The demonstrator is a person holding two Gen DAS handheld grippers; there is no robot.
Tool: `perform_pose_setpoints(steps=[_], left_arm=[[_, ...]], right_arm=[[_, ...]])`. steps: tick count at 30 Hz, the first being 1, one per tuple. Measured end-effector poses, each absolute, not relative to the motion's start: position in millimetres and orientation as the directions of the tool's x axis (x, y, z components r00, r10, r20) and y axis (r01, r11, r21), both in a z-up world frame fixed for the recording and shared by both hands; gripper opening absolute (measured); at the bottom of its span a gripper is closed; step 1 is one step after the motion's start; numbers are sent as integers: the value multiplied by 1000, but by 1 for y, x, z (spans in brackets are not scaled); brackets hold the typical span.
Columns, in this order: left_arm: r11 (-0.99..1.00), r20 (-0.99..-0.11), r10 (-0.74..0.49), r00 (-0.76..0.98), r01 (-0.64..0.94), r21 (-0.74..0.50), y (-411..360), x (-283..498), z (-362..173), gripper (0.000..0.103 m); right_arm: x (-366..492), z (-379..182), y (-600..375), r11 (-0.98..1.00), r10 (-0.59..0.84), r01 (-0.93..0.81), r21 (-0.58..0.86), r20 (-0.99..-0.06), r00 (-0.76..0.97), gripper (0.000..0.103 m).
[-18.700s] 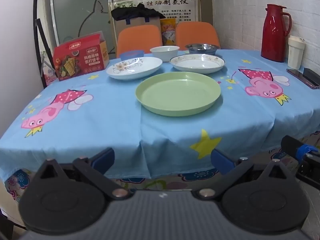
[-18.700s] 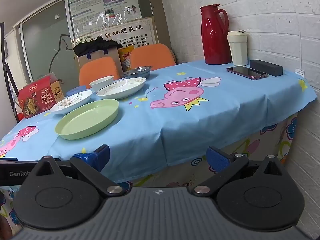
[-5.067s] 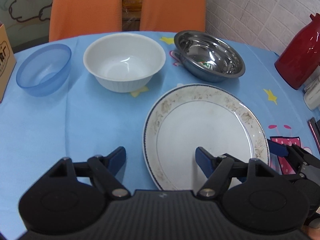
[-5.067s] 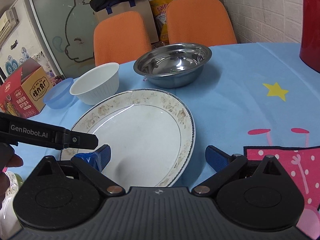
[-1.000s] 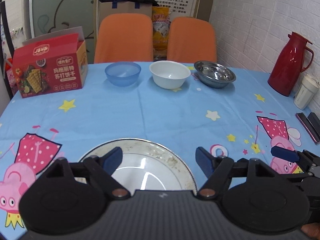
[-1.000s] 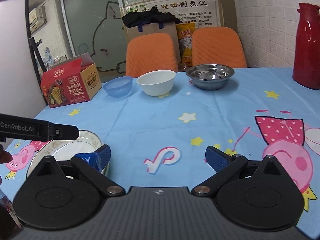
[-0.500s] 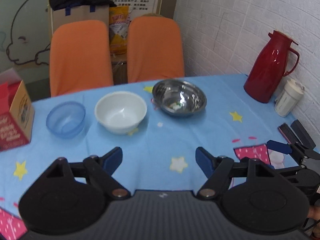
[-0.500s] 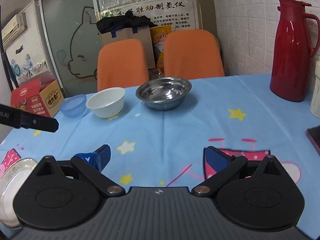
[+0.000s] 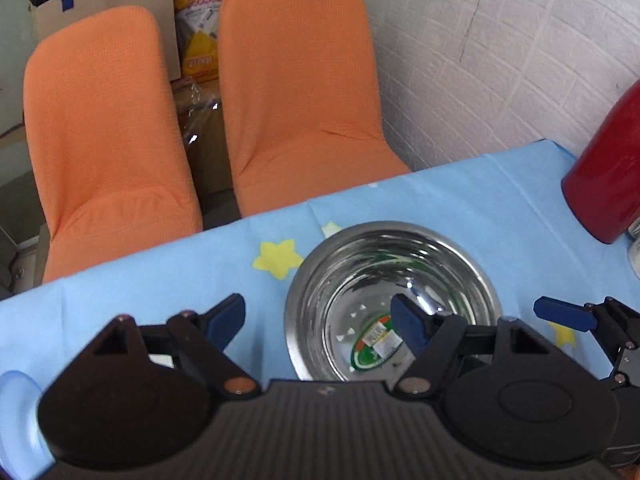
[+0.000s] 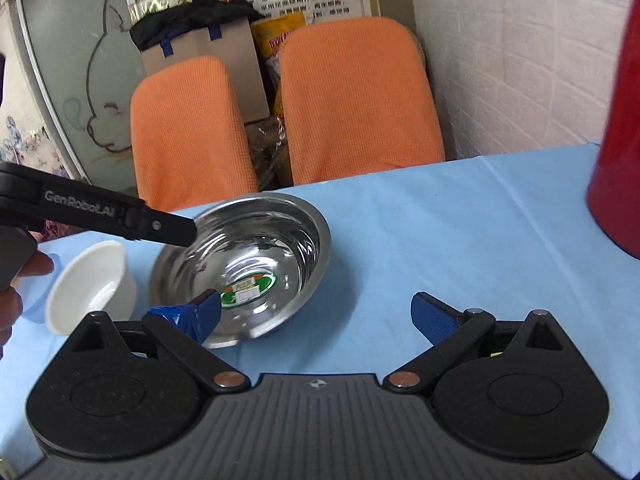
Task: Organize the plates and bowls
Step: 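Reach the left tool to the steel bowl and grasp its rim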
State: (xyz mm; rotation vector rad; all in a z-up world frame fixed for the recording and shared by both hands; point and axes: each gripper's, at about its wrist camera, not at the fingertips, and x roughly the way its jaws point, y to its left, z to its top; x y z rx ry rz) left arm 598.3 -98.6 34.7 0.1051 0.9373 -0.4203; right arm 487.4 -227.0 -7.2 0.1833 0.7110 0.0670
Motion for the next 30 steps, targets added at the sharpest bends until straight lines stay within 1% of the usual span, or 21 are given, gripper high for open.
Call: perform_pose_setpoints(steps=[7,9,10,16,18,22,26,30], left_arm=[[909,-825,-291,485,409,-81,-115,617,12,71],[905,-842,-296,452,415,-95,-119,619,6,51],[904,-851,-295,435,416,-100,-121,619,3,49],[888,-859,-301,413,450,-95,-128,612,2,49],[886,-861,-314,399,449,-115,-126,611,4,49],[877,-860,-334,386,461,-134,-127,596,9,49],[870,-854,-340,393,477,-127,-127,566,23,49],[869,-852,-349,391,475,-138,-120,517,35,49]], right_arm=[[511,-23,-213,984,145,-35,176,-663,734,87],[513,-26,-209,984,155,-49,174,-670,726,88],[513,-25,-205,986,148,-59,153,-667,731,87],[502,-22,-192,974,226,-156,164,-661,716,88],[497,-18,-188,980,198,-147,133,-663,722,89],[479,-7,-190,979,205,-149,140,-646,735,89],[454,4,-187,981,194,-138,137,-638,745,90],[411,15,-182,981,195,-139,138,-624,756,90]])
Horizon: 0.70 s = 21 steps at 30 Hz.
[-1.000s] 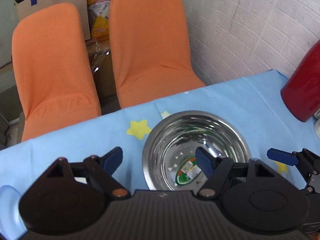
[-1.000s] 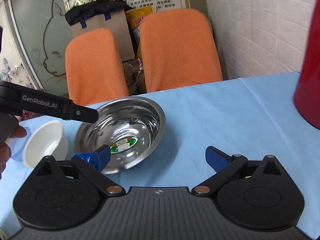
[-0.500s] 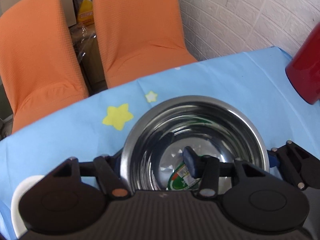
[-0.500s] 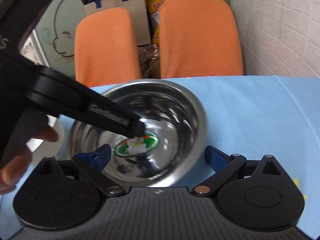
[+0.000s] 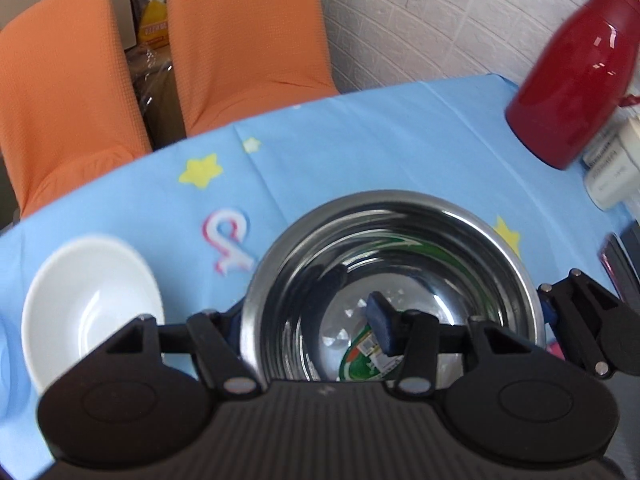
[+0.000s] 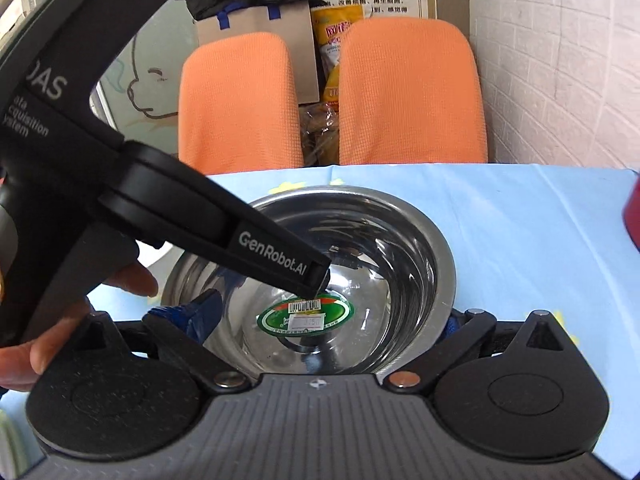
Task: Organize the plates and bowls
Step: 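Reach the left tool to the steel bowl and grasp its rim, then carry the steel bowl beside the plate stack and open the left tool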
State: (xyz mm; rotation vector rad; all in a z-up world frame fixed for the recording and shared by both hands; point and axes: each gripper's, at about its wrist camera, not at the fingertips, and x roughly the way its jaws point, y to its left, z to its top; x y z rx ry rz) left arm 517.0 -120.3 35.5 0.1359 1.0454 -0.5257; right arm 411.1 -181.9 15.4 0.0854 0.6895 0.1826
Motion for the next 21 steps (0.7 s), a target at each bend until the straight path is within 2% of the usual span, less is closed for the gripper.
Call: perform_pose_setpoints(steps=[12,21], left_arm=[[889,-842,-334,423,437,-134,-70,351,34,50],[893,-835,-331,439,431,-128,-55,300,16,49]], right_arm=[[257,16,-139,975,222,-164,151,-592,775,90],[213,-3,-121,970,235,-143,197,-605,761,90]])
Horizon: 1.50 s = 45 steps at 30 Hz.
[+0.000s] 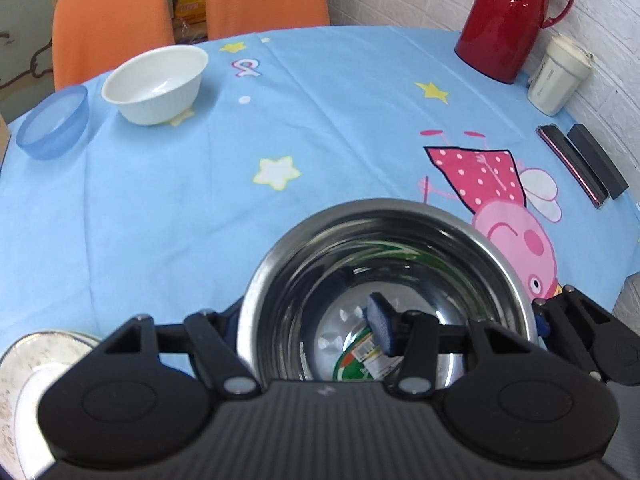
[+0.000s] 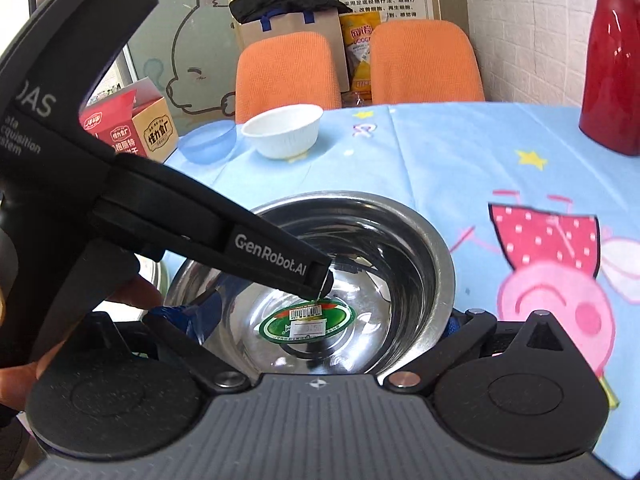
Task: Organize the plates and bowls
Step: 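Carry the steel bowl beside the plate stack and open the left tool, then reach the left tool to the white ceramic bowl and grasp its rim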
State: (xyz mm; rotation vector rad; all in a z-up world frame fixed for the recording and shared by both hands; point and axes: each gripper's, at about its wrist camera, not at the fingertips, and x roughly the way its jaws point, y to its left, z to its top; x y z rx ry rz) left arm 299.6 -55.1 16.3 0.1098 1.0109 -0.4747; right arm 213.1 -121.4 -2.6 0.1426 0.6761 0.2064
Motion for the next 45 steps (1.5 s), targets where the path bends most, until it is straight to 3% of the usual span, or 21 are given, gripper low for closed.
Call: perform_pose_setpoints(steps=[10,18,29,45], left_arm=[[895,-842,-324,431,429,-124,-65,294,1,51],[897,-819,-335,467,424,-125,-58,293,14,64],[941,-752,-311,582,303,-154,16,294,51,67],[975,-745,-213,632,185,-122,95,345,60,67]], right_arm=[[215,-20,-130,961,260,-133,243,-632,730,90],[208,-23,-145,954,282,-139,268,-631,723,88],[196,3,-193,945,220,-36,324,-549,806,89],[294,61,-138,941,337,-263,211,-546,767,89]])
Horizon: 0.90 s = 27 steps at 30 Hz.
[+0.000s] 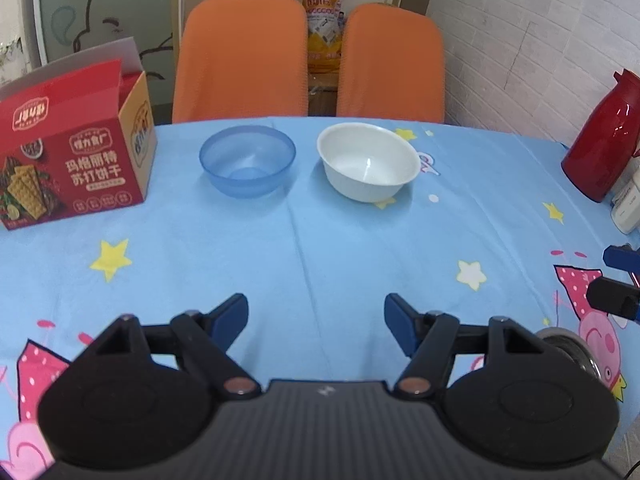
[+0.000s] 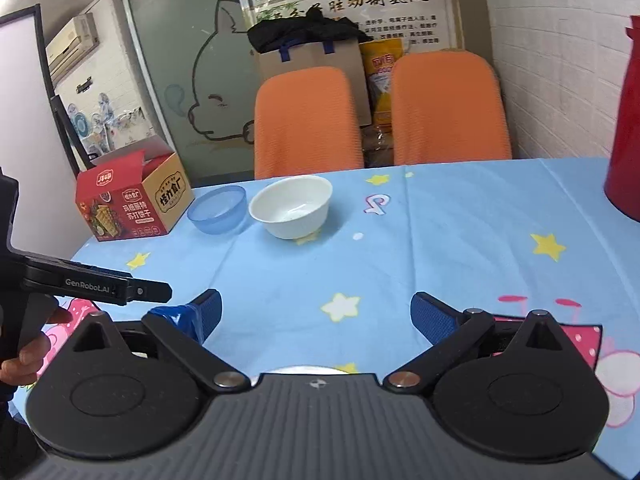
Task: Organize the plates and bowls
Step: 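Reach the left tool to the white ceramic bowl and grasp its rim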
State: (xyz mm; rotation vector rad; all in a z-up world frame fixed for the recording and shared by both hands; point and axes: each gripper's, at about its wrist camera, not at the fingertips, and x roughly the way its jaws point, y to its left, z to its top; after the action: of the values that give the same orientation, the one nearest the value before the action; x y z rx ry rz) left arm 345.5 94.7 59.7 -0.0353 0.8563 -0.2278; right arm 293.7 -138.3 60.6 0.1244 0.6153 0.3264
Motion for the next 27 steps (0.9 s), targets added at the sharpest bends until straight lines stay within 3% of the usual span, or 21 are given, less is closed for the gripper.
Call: perform_pose_setpoints(steps=[12,20,23,27], left_arm=[[969,-736,-203,646,239,-57,84,418,65,68],[940,-695,-278,663,336,-55,66,500,87,68],[892,-719,-354,598,448,-66,54,533,82,68],[873,-779,-357,515,482,-81,38,569,63,68]], right_arm=[[377,78,-100,930,312,-367,32,-600,737,89],[438,38,-86,908,313,-419,5,-674,669,89],[453,22,-79,903,323,-428,27,-699,638,89],[464,10,-69,897,329,-440,32,-715,617,88]])
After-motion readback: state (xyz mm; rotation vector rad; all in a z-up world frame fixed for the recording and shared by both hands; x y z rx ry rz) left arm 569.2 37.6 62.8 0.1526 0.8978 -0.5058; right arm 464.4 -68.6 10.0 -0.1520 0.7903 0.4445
